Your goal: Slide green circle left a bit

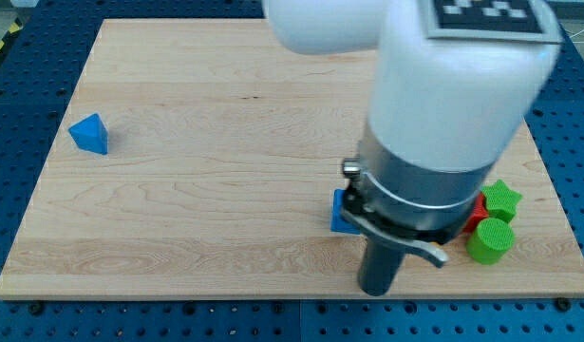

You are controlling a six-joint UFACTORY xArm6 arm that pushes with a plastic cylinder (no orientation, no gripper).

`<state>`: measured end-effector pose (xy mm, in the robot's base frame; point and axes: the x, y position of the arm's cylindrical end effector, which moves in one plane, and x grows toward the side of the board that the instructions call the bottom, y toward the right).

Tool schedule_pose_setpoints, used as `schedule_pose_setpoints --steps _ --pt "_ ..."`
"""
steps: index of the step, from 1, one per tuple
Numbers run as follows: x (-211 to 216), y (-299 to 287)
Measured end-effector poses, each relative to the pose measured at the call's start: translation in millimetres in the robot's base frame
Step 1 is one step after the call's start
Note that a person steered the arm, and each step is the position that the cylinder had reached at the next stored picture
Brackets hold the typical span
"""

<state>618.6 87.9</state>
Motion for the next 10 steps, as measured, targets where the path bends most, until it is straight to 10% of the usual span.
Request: schedule_pose_setpoints --steps 4,10 --pt "-29.5 225.9" --pt "-56.9 131.7"
